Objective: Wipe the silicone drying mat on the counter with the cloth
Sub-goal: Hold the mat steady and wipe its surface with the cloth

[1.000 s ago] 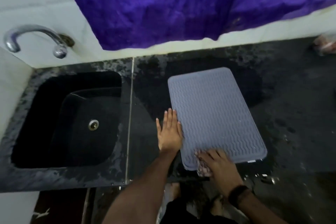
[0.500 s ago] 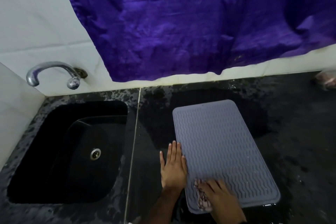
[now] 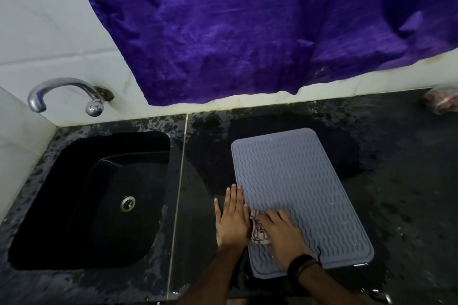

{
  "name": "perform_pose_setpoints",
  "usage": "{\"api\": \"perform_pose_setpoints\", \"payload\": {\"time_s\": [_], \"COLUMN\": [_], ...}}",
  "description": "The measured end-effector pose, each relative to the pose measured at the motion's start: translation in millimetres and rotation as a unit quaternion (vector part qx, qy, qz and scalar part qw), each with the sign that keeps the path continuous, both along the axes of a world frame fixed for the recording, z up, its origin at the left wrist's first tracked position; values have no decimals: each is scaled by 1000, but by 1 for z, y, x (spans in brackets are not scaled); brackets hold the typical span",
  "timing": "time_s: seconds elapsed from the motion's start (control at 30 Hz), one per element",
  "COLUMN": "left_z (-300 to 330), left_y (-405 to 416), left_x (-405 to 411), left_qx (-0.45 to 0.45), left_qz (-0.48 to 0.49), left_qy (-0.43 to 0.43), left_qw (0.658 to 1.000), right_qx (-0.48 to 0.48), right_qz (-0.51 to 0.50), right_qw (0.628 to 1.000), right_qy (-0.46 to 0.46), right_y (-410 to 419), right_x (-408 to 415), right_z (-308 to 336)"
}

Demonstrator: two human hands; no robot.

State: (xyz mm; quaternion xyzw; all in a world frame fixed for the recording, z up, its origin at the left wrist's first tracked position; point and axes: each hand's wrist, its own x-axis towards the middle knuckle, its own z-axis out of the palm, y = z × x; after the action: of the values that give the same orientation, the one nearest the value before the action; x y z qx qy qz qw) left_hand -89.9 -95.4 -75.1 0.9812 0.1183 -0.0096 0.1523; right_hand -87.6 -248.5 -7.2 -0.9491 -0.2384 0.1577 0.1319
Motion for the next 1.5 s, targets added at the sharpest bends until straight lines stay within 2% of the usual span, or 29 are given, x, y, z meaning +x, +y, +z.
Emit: {"api": "perform_pose_setpoints", "payload": {"time_s": [0.1, 0.3, 0.53, 0.7, 0.9, 1.07, 1.23, 1.5], "left_z": [-3, -5, -2, -2, -4, -2, -5, -4], "left_y": [0, 1, -2, 0, -1, -1, -2, -1], "left_x": [0, 0, -1, -3, -3, -2, -2, -2], "left_qx": [9, 18, -12, 14, 19, 11, 11, 20], "left_qz": [-3, 0, 6, -3, 1, 2, 7, 7], "left_qy": [16, 33, 1, 10, 11, 6, -3, 1], "left_qw": [1000, 999, 1000, 1000, 1000, 1000, 1000, 1000], "right_qx": [-25, 4, 19, 49, -8, 11, 40, 5], "right_qz": [4, 8, 49, -19, -10, 12, -32, 10], "right_qw": [1000, 1000, 998, 998, 1000, 1000, 997, 999], "right_qy": [3, -20, -18, -37, -25, -20, -60, -38], "right_y": [-4, -4, -29, 3, 4, -5, 24, 8], "right_x": [-2, 2, -8, 36, 35, 38, 79, 59], "right_z": [-7, -5, -8, 4, -4, -1, 7, -8]}}
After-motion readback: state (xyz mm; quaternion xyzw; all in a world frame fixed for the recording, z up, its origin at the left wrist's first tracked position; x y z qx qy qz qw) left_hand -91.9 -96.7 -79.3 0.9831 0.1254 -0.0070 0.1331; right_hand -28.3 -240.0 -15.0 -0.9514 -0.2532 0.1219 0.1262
